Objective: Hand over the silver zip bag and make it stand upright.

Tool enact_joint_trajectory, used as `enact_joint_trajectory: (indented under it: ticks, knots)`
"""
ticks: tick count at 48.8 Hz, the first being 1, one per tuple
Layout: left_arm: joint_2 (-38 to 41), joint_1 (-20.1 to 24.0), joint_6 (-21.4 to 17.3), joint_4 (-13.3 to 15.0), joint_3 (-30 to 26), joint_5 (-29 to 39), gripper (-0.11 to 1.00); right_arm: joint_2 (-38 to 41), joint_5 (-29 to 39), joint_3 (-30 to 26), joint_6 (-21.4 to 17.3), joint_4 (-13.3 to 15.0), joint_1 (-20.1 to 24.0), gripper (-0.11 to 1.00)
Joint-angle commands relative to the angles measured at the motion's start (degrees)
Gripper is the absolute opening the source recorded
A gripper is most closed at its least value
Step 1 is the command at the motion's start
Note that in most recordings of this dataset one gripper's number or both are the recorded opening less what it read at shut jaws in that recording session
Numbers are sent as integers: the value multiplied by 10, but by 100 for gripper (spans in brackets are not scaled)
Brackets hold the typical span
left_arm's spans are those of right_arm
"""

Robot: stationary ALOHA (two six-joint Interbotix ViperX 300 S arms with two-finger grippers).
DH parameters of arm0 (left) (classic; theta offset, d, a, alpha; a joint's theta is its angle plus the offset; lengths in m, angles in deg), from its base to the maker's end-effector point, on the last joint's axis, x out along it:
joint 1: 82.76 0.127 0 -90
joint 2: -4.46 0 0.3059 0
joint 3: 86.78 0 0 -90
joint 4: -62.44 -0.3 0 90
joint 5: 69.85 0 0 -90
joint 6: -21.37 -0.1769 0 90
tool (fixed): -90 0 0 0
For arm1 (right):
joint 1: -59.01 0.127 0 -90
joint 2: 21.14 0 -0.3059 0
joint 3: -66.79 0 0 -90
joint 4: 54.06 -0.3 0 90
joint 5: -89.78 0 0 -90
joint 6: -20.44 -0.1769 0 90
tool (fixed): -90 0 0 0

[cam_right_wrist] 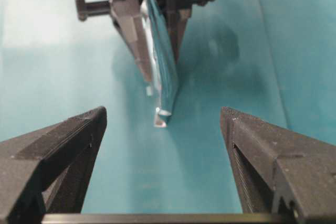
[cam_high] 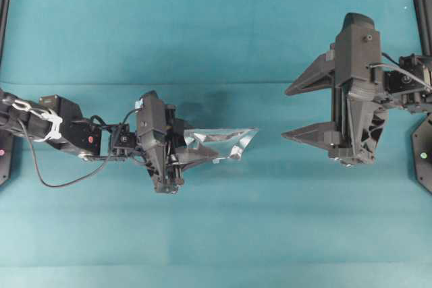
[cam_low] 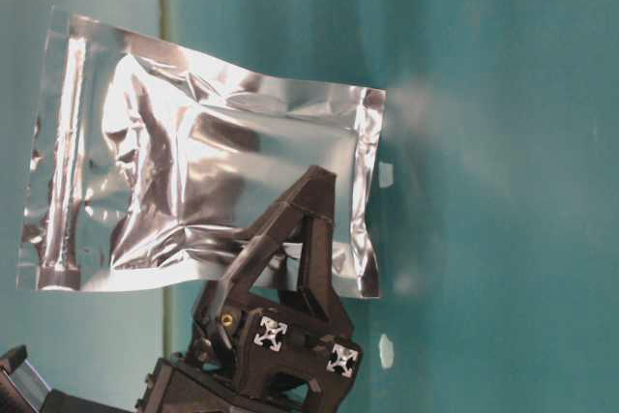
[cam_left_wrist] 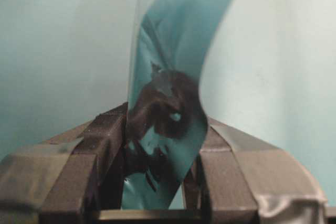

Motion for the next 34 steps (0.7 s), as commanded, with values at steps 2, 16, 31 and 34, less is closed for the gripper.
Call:
enact_joint_trajectory:
  ticks: [2,16,31,34]
  knots:
    - [-1,-5,0,-2,-4,0,30,-7,-4,-5,-5,-1,2,88]
    - [-1,-6,0,-2,-3,0,30,-7,-2,-5,-5,-1,2,88]
    - [-1,-6,0,-2,-2,0,30,-7,-2,-1,-6,-1,6,88]
    - [-1,-6,0,-2,-2,0,30,-7,-3,0,-6,-1,6,88]
